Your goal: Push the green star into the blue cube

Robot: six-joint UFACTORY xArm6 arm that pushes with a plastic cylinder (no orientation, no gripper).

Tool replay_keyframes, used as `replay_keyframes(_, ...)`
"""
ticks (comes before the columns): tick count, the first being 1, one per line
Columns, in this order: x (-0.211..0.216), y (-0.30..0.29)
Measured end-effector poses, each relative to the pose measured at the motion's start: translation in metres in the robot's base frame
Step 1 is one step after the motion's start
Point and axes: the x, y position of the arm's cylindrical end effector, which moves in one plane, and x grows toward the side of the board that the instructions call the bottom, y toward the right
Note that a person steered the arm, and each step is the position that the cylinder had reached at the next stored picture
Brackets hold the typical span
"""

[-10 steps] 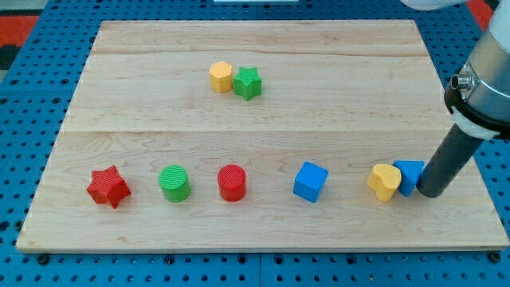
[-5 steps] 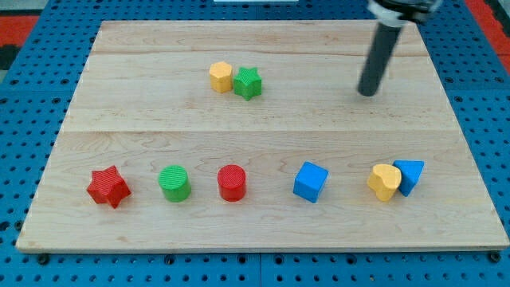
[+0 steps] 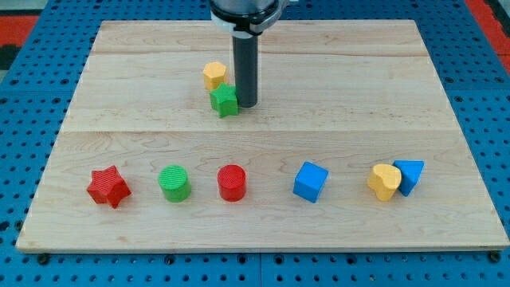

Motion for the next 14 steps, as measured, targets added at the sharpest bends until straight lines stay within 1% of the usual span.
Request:
replay_keyframes(1, -0.028, 0.015)
replay_keyframes(2, -0.057, 0.006)
replay_keyframes(3, -0.053, -0.042)
replay_keyframes(4, -0.033, -0.073)
replay_keyframes(5, 0.004, -0.047)
replay_keyframes(6, 0.023, 0.024)
replay_keyframes(7, -0.009, 0.026)
replay_keyframes(8, -0.025, 0.037)
replay_keyframes(9, 0.02, 0.087)
replay_keyframes(10, 0.062, 0.107)
replay_keyframes(12, 0.108, 0.107)
replay_keyframes(13, 0.115, 0.107)
replay_keyframes(14, 0.09, 0.107)
